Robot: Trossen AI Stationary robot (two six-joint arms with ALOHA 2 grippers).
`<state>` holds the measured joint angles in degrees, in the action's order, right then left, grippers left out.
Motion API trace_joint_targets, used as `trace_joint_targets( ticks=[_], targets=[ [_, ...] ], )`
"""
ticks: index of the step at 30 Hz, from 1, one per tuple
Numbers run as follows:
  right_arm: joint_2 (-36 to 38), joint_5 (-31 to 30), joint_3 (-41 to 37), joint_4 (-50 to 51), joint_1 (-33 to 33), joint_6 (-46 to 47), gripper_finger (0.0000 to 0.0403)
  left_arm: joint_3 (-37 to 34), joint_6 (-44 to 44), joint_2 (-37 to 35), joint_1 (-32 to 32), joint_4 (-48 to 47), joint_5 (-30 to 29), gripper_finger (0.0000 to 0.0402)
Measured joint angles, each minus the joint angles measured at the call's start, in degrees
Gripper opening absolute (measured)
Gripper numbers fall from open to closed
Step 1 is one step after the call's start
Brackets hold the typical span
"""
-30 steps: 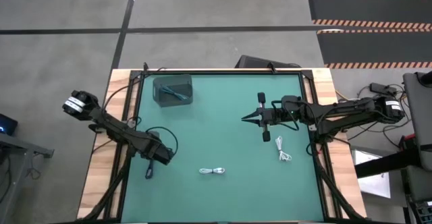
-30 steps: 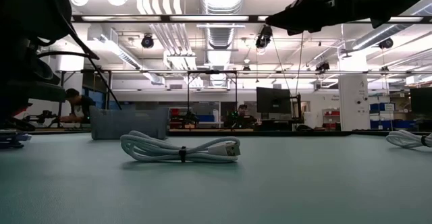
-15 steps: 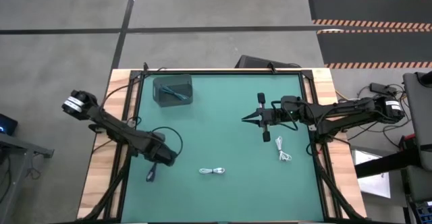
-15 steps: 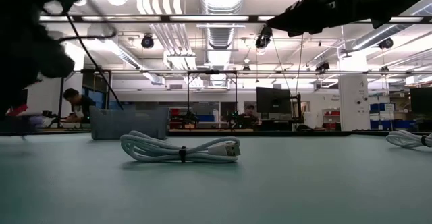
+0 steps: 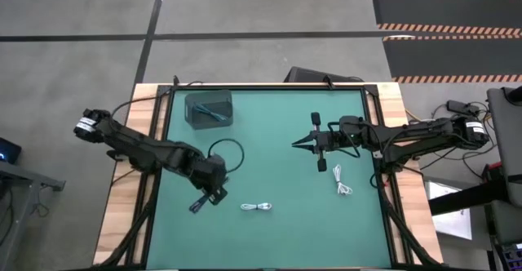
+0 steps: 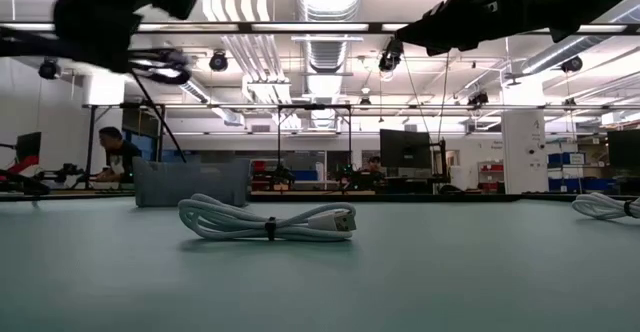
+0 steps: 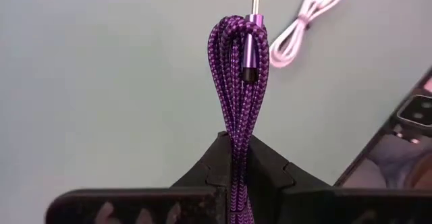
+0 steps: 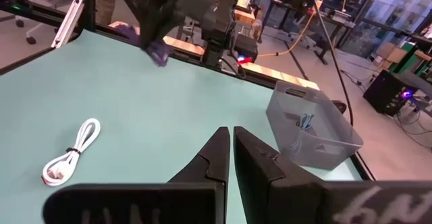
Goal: Pick and place USB-C Cables
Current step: Put the purple charger cable into the black bin
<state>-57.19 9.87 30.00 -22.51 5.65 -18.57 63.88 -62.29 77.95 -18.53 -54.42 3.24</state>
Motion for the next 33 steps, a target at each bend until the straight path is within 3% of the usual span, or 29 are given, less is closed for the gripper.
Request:
trace_joint_targets(
  ticks=[10,18,25,30,33],
  targets=[
    [0.13,0.73,0.00,-0.52,0.00,3.55,0.0013,14.57,19.52,0.02,11.49,-9.08,1.06,0.0009],
    [0.13,2.38,0.00,-0.48,-0.04,5.11,0.0013,27.59,22.08,-0.02,17.39,-10.99,5.96,0.0009],
    [0.13,2.62,0.00,-0.45,-0.13,3.61,0.0013,29.99,41.63,0.04,24.69,-21.18,-6.30,0.0009],
    [0.13,2.62,0.00,-0.47,-0.13,4.38,0.0013,28.17,58.59,2.29,32.53,-23.42,-7.04,0.0009],
    [0.13,2.62,0.00,-0.43,-0.13,4.39,0.0013,27.93,66.63,4.48,36.46,-25.27,-11.00,0.0008]
  ],
)
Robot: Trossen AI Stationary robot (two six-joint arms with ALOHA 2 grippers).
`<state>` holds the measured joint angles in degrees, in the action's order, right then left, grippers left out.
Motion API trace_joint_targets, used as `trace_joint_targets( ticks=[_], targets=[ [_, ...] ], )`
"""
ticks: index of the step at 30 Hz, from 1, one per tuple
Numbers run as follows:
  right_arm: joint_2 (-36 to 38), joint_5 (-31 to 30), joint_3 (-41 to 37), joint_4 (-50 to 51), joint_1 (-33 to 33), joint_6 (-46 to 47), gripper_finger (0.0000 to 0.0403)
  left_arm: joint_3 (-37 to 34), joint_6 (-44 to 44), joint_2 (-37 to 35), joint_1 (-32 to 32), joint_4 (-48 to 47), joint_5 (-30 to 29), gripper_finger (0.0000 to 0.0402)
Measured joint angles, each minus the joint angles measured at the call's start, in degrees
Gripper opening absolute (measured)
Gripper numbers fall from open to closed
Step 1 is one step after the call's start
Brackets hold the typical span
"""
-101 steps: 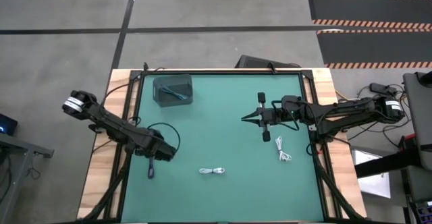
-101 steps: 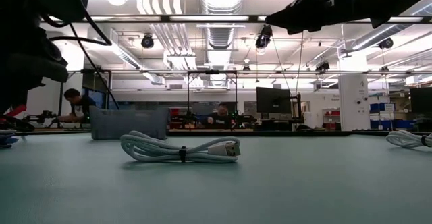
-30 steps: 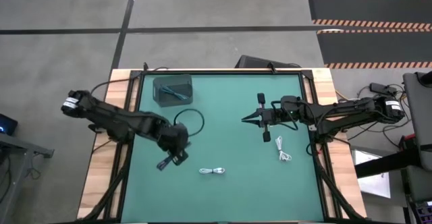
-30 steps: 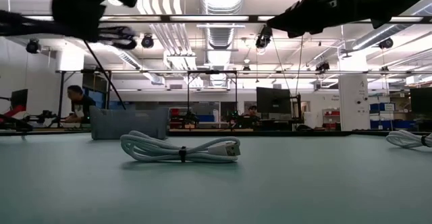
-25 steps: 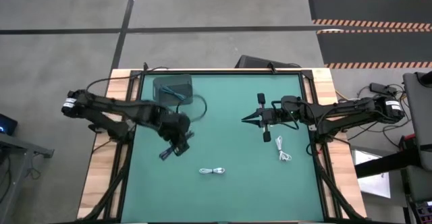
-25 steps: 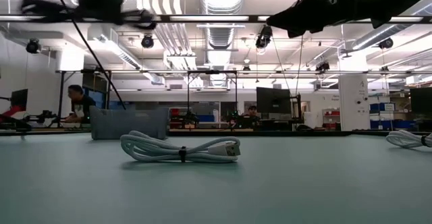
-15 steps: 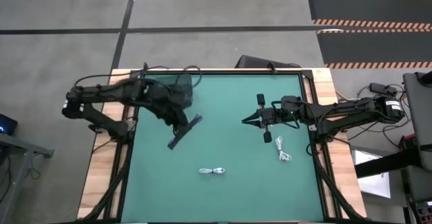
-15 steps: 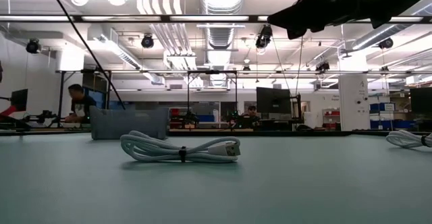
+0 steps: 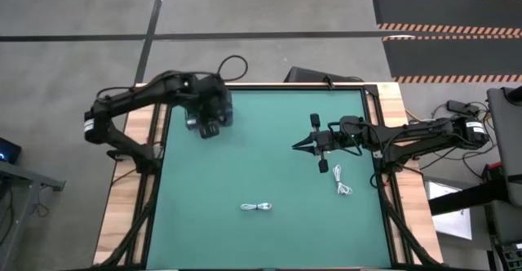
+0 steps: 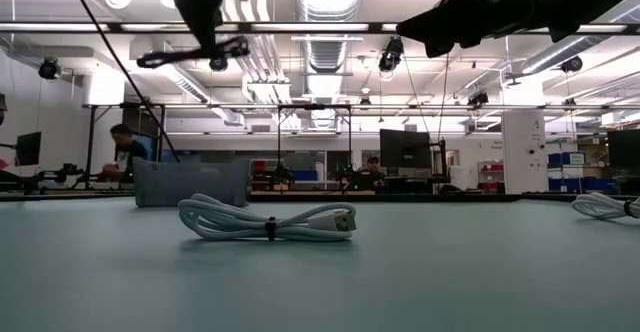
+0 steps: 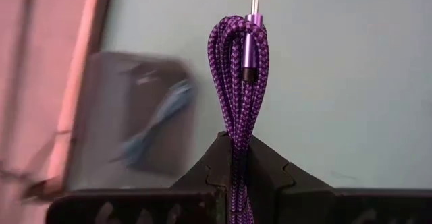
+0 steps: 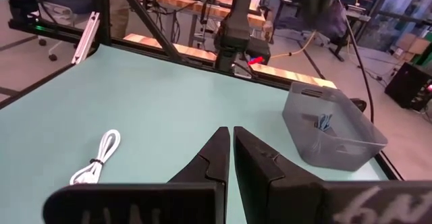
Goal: Pick and place USB-C Cables
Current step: Put the purple charger cable into the black bin
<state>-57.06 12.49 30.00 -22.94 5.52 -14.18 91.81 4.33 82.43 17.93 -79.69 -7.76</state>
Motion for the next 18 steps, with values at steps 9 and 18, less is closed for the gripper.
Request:
trace_joint_targets(
  ticks=[9,18],
  targets=[
    [0.00,-0.02,0.00,3.17,0.00,1.03,0.0013,-0.16,19.32,6.38,7.11,1.08,-4.74,0.0008],
    [0.00,-0.02,-0.14,5.09,0.00,2.67,0.0013,-2.84,22.16,8.83,12.24,6.70,-4.75,0.0008]
  ],
)
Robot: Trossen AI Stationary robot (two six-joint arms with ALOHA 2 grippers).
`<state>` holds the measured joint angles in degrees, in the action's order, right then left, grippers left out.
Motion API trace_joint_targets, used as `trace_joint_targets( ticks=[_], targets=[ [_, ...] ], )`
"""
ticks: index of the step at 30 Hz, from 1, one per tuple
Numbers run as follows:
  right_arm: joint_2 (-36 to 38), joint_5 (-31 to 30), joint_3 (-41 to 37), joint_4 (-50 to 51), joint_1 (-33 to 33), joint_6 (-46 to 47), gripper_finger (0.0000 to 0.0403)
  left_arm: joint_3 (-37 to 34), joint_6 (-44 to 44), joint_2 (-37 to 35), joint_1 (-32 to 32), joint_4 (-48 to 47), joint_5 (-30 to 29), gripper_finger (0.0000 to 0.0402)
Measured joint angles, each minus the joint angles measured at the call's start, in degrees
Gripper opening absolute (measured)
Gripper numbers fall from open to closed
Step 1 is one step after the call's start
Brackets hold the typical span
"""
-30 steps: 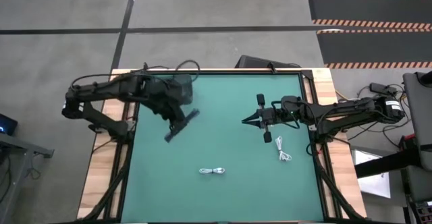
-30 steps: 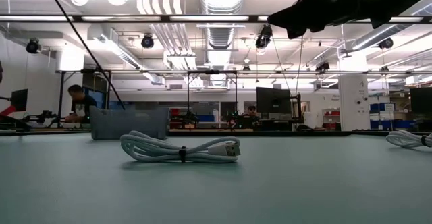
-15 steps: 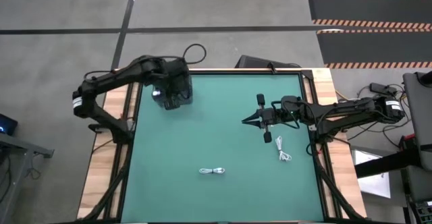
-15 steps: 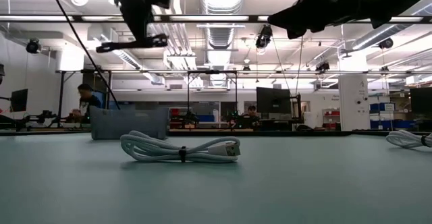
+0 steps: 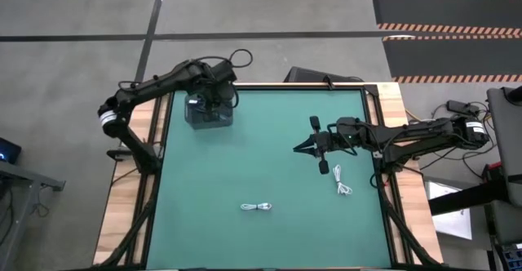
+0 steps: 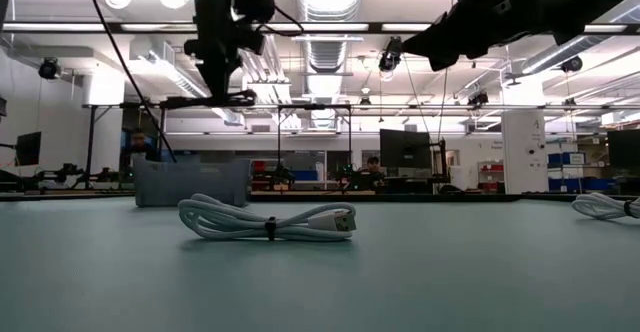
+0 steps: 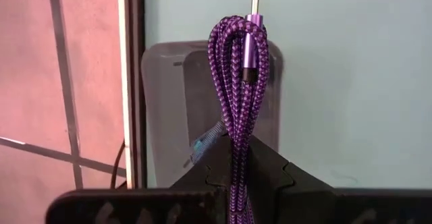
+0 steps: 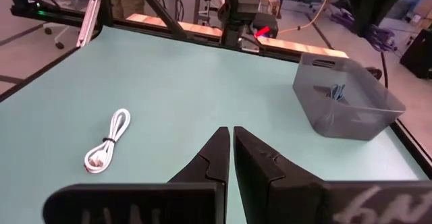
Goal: Pick and place USB-C Cables
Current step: Put the purple charger cable into the black bin
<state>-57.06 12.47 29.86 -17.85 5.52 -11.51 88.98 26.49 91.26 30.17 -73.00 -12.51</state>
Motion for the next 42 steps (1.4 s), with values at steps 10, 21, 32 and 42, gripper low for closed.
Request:
trace_joint_targets(
  ticks=[10,21,32,42],
  targets=[
    [0.01,0.00,-0.78,-0.94,0.00,-0.28,0.0013,-8.16,2.77,-1.40,4.36,7.16,0.00,0.0008],
    [0.02,-0.02,-0.80,-0.87,0.00,-0.63,0.0013,-14.34,6.36,-1.37,6.29,15.00,0.02,0.0008],
    [0.02,-0.46,-0.80,-0.89,0.00,-0.59,0.0013,-18.81,9.12,-1.35,7.41,20.97,0.09,0.0008],
    [0.02,-0.46,-0.80,-0.87,0.02,-0.51,0.0013,-21.88,10.14,-1.35,7.78,24.86,0.23,0.0008]
  ],
)
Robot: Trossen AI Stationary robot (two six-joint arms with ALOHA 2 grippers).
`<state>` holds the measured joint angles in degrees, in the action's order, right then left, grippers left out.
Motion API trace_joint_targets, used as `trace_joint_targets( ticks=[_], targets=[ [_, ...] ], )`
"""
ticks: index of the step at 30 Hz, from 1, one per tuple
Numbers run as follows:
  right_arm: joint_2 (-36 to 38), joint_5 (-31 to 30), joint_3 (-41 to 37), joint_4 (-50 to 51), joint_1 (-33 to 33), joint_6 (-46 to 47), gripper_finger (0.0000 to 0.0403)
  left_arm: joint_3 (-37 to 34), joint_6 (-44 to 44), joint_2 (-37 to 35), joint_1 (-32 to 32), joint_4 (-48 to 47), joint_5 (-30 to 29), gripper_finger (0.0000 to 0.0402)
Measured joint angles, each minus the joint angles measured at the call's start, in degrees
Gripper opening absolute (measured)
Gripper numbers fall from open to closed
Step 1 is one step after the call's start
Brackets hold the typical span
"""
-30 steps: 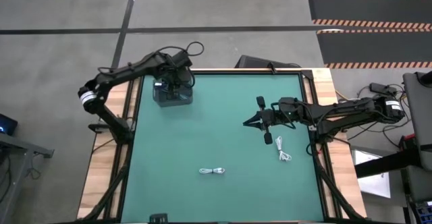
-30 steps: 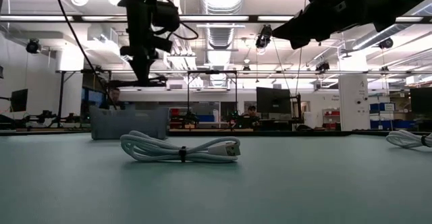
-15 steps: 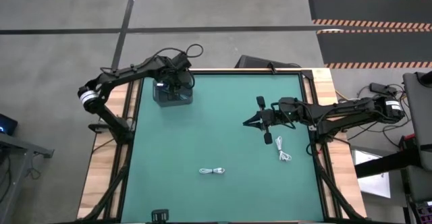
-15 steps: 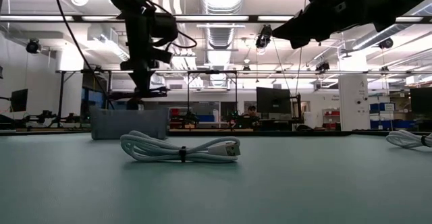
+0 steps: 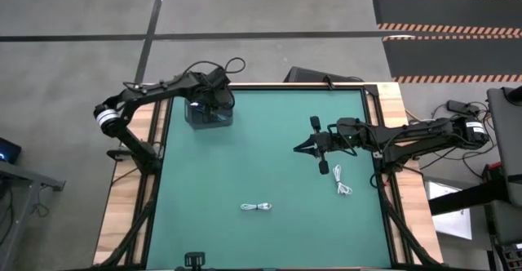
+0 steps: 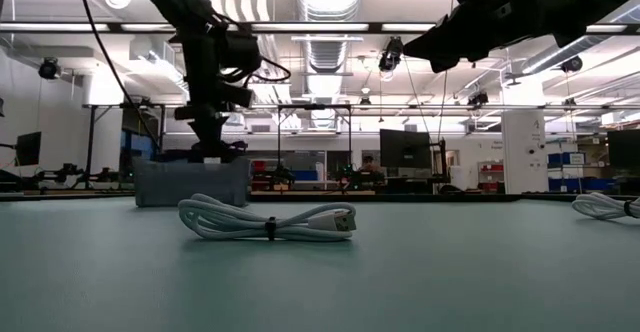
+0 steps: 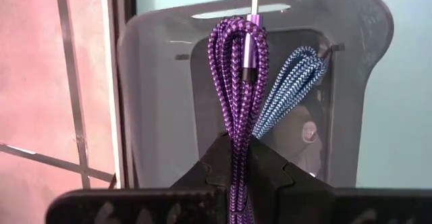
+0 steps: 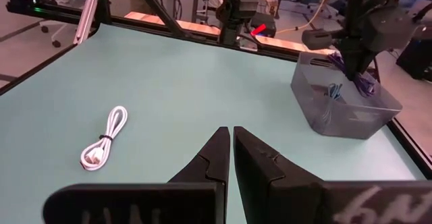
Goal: Pick and place USB-C Cables
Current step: Put the purple charger cable into the black bin
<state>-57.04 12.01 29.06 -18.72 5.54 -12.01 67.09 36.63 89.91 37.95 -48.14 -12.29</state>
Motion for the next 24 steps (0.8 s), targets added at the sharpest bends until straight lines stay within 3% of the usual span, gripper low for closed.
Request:
trace_joint_targets(
  ticks=[24],
  targets=[
    [0.00,-0.02,-0.04,0.02,0.00,0.00,0.0013,-1.10,0.44,1.27,2.60,3.03,0.26,0.0008]
  ],
)
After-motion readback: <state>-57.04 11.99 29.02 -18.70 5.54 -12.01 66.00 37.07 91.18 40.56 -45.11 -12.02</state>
